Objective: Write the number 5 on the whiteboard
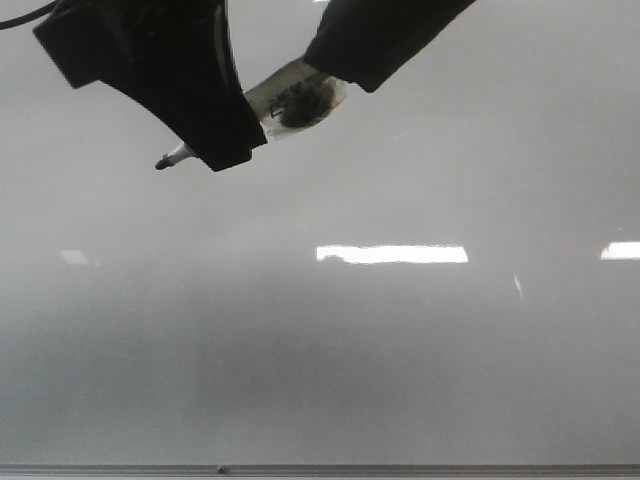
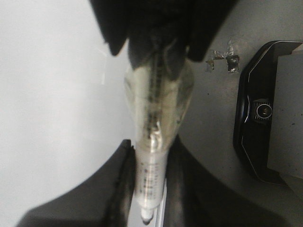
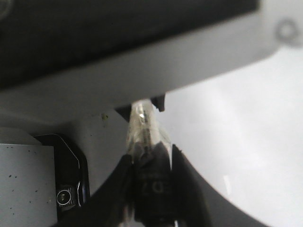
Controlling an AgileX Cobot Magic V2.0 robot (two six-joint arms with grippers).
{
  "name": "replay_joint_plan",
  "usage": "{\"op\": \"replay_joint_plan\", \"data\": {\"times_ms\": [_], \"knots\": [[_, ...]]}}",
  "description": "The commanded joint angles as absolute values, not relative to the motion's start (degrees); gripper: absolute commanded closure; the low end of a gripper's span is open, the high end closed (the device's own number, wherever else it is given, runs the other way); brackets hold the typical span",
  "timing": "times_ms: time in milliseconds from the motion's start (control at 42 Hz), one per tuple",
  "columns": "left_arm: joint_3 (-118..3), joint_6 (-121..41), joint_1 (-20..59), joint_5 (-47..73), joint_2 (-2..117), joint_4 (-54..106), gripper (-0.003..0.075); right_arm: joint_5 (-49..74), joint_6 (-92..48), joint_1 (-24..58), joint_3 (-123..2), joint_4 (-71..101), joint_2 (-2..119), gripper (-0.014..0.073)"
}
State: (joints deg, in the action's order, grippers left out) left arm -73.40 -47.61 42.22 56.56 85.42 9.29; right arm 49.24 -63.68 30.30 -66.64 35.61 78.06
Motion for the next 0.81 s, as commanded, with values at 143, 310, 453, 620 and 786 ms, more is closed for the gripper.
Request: {"op": "replay_joint_plan", "data": {"times_ms": [143,310,453,620,786], "knots": [[-75.3,-41.1,40.0,54.1,80.8,10.2,0.0303,48.2,-62.1,29.3,-68.4,36.8,75.8,0.0664],[-70.5,-37.4,30.9,53.2,71.2,11.0,0.0302,49.2,-48.8,24.0,-68.4,26.1,70.2,0.0664],[-65.9,-32.5,23.1,50.3,64.7,11.4,0.0302,50.6,-39.8,20.4,-67.5,21.4,65.2,0.0662],[-61.6,-28.4,14.9,46.6,59.0,11.6,0.0302,44.4,-29.2,14.7,-59.8,20.7,57.2,0.0662],[-59.8,-28.3,11.8,43.4,57.4,12.3,0.0302,28.2,-20.4,10.1,-47.8,21.5,49.5,0.0662]]}}
